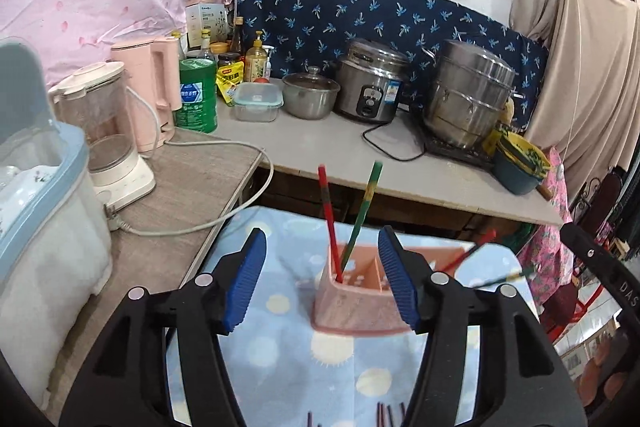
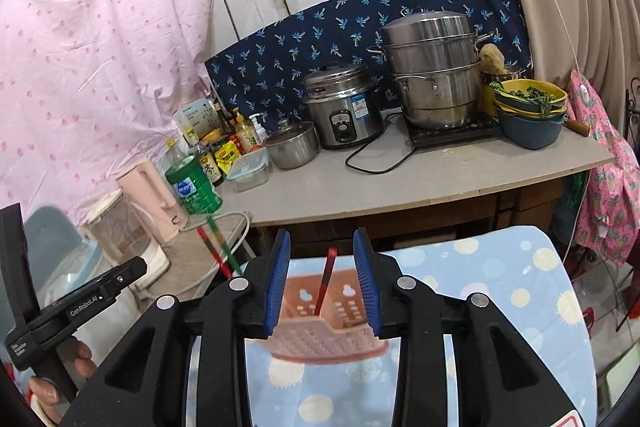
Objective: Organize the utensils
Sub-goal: 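Move both open tools back down over the remaining chopsticks, then close the right tool on a dark red chopstick, then close the left tool on a dark red chopstick while the right tool holds its chopstick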
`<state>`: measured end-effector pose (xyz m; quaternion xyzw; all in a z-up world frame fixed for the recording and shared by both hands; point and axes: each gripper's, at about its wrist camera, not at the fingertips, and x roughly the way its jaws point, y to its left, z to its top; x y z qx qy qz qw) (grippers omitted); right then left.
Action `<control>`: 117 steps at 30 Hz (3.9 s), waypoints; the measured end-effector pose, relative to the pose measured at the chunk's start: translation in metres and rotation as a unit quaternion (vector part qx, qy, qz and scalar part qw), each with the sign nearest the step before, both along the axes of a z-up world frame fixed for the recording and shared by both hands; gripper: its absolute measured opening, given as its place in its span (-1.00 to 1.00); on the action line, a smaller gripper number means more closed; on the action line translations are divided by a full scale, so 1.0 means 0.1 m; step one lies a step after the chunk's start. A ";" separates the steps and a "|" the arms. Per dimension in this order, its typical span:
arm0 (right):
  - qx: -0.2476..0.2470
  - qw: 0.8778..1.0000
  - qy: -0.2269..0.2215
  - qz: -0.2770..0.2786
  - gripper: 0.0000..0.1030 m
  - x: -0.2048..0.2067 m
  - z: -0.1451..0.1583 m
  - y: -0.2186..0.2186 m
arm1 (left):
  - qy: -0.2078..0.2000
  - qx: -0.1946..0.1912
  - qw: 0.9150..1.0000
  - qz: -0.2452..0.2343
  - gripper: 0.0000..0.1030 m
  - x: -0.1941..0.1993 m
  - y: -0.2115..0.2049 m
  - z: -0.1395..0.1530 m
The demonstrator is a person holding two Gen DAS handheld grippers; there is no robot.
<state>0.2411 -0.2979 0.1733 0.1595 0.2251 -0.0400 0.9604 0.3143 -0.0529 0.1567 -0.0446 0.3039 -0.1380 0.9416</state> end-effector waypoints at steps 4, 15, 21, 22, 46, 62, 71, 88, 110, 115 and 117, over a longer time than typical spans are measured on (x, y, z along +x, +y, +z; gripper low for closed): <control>-0.014 1.000 0.004 0.005 -0.32 -0.33 -0.06 0.10 | 0.008 0.015 1.000 0.002 0.08 -0.29 0.07 -0.07; -0.024 0.999 0.036 0.017 -0.29 -1.08 -0.40 0.32 | 0.043 0.041 0.998 -0.013 0.08 -1.05 0.17 -0.48; -0.021 0.998 0.055 0.010 -0.29 -1.40 -0.63 0.36 | 0.065 0.046 0.997 -0.017 0.08 -1.34 0.18 -0.72; -0.024 0.998 0.059 0.008 -0.29 -1.45 -0.67 0.36 | 0.067 0.049 0.996 -0.017 0.08 -1.39 0.19 -0.76; -0.051 0.987 0.151 0.017 -0.29 -2.23 -1.61 0.63 | 0.152 0.086 0.985 0.006 0.13 -2.11 0.58 -1.67; -0.049 0.977 0.204 0.035 -0.29 -2.33 -2.12 0.81 | 0.204 0.101 0.974 -0.011 0.14 -2.33 0.54 -2.14; -0.045 0.975 0.214 0.039 -0.31 -2.31 -2.21 0.84 | 0.209 0.108 0.972 -0.025 0.14 -2.34 0.46 -2.21; -0.048 0.971 0.229 0.047 -0.46 -2.22 -2.32 0.87 | 0.201 0.130 0.970 -0.029 0.14 -2.32 0.37 -2.28; -0.088 0.968 0.231 0.048 -0.86 -2.20 -2.37 0.95 | 0.204 0.097 0.973 -0.049 -0.85 -2.31 0.43 -2.25; -0.077 0.968 0.232 0.047 -0.86 -2.22 -2.36 0.95 | 0.211 0.093 0.972 -0.048 -0.87 -2.30 0.46 -2.24; -0.076 0.969 0.229 0.047 -0.86 -2.24 -2.33 0.95 | 0.210 0.091 0.972 -0.047 -0.87 -2.31 0.47 -2.22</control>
